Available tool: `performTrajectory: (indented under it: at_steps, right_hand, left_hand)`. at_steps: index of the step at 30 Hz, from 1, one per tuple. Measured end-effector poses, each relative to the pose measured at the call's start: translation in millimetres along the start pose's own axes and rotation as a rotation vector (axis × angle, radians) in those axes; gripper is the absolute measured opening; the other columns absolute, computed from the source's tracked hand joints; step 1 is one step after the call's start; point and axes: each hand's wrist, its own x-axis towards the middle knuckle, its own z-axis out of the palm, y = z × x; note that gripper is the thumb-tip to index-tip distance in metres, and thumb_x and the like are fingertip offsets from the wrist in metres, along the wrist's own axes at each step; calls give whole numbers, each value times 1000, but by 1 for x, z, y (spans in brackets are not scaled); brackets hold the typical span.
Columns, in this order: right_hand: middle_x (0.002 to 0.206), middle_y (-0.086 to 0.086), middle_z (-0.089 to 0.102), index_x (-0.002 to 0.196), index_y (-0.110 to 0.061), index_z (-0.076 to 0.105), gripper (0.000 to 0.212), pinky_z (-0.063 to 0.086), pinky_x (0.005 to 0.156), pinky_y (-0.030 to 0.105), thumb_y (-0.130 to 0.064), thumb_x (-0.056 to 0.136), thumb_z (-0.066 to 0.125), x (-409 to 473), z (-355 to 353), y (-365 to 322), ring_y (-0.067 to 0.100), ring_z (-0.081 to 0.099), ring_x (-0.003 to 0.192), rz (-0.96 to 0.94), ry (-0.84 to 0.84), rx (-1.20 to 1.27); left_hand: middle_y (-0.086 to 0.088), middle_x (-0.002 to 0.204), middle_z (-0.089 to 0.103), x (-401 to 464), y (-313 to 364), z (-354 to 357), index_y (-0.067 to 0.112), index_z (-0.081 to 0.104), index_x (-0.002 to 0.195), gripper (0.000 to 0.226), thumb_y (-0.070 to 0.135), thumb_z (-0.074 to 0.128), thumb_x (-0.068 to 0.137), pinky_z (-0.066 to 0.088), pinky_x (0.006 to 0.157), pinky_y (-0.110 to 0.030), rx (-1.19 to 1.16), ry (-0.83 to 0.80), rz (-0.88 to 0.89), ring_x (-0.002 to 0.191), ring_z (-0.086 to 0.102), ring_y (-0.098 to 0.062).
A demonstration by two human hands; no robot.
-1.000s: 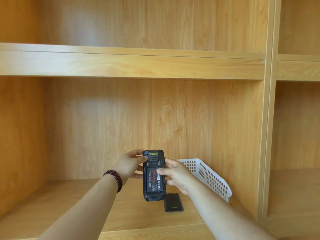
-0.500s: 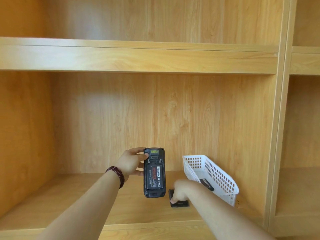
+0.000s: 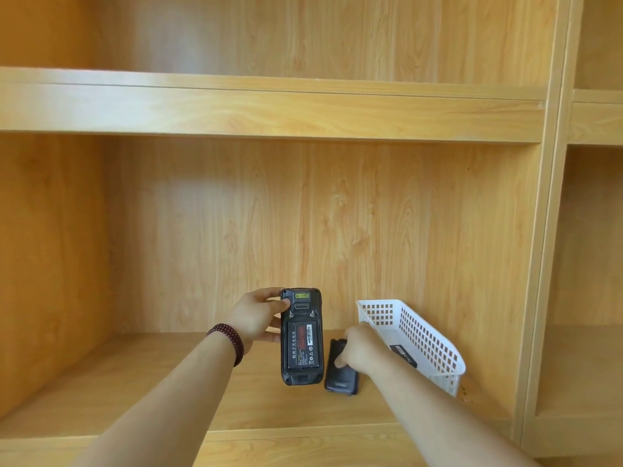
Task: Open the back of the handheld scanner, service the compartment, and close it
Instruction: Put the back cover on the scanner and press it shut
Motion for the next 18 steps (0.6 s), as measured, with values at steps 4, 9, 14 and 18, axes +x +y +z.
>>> performTrajectory:
  at_steps: [4,9,14,18]
  right_hand:
    - [144,13,50,136,-13,54,45,40,90,24,-8,92,61,-1,-18,3,26,53,123,-71,89,332]
    - [122,10,63,128,-8,60,36,57,82,39,-1,93,60,-21,-67,-8,23,61,98,-139,352,919]
    - [110,7,66,109,-12,65,25,63,64,32,2,87,65,-47,-105,-19,18,67,92,-364,124,1100]
    - [110,13,66,100,-15,68,24,61,61,27,2,83,69,-57,-88,-25,15,71,86,-441,-40,878]
  left_hand:
    - [-12,99,73,-2,1,-1,16,65,112,19,14,60,94,60,59,-36,-8,-1,2,74,70,-22]
    - [-10,96,72,-2,3,-2,15,65,113,20,14,60,94,61,60,-37,-2,7,4,72,69,-20]
    - [-8,92,73,-4,7,0,15,63,117,23,14,60,94,60,59,-36,-11,17,15,69,69,-18]
    - [-8,94,74,-7,10,2,15,64,121,27,14,61,94,62,62,-38,-19,6,23,71,70,-19]
